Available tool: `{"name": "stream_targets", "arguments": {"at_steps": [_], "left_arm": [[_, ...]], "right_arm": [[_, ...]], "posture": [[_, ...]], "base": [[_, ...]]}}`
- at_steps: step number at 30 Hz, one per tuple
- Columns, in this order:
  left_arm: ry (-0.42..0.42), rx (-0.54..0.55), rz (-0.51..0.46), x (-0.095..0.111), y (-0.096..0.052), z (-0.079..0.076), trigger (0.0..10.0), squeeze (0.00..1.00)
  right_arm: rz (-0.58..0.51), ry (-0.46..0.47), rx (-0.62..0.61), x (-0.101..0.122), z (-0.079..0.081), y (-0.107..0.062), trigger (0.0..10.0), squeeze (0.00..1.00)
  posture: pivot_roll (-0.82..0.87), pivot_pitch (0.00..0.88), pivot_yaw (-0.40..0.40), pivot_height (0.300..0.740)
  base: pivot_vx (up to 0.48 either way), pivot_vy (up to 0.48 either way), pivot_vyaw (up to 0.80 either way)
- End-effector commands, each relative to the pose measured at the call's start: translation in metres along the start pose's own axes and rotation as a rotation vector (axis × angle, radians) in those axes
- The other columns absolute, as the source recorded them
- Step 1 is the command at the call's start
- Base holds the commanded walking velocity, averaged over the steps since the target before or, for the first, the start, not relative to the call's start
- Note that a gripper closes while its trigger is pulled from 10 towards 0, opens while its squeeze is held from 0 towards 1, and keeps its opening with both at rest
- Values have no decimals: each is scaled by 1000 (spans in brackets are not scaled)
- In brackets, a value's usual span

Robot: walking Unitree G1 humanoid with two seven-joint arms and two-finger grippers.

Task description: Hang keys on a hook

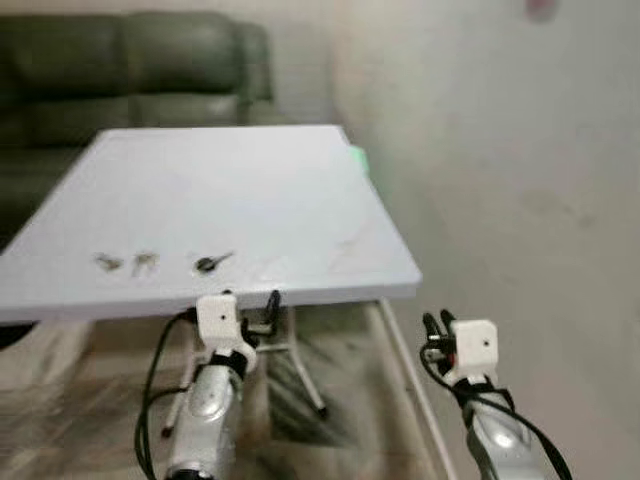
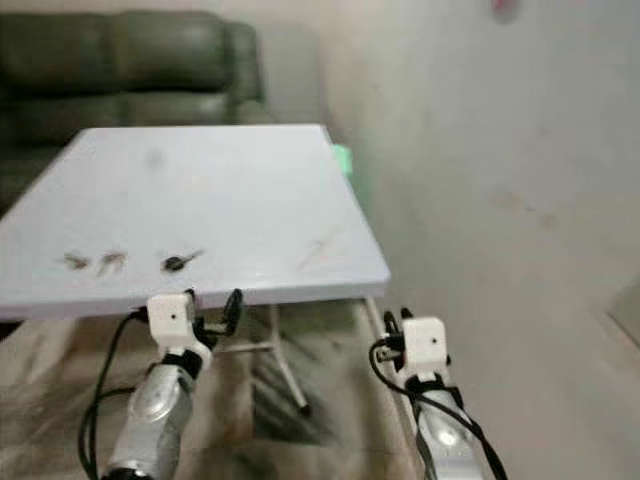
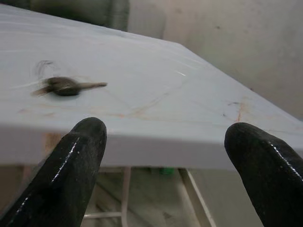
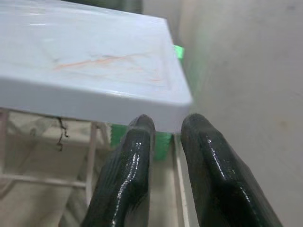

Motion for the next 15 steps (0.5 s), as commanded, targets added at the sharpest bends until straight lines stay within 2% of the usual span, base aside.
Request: {"name": "stream_targets", "arguments": {"at_steps": [1, 8, 11, 15], "left_arm": [[13, 16, -6, 2, 0, 8, 10000, 0], [-9, 12, -18, 6, 2, 7, 10000, 0], [-8, 8, -14, 5, 3, 6, 10000, 0], [-4, 8, 21, 1, 3, 6, 10000, 0]], "right_arm": [[-8, 10, 14, 2, 5, 2, 10000, 0], [-17, 10, 18, 4, 5, 3, 10000, 0], [-19, 3, 21, 5, 5, 3, 10000, 0], [-35, 62, 26, 7, 5, 2, 10000, 0]], "posture": [[28, 0, -84, 740], [28, 0, -88, 740], [28, 0, -89, 740], [28, 0, -90, 740]], "base": [[0, 0, 800], [0, 0, 732], [0, 0, 0], [0, 0, 0]]}}
Point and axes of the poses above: a point about 5 cm out from each wrist's last joint towards the gripper, its own y axis pointing out of the wrist towards the gripper, its own x axis along the axis of the wrist's last joint, z = x × y, the point moved 4 cm from there along y, pointing out of the wrist towards the gripper, and after that the axes turned 15 degrees about y, right-handed, at the moved point
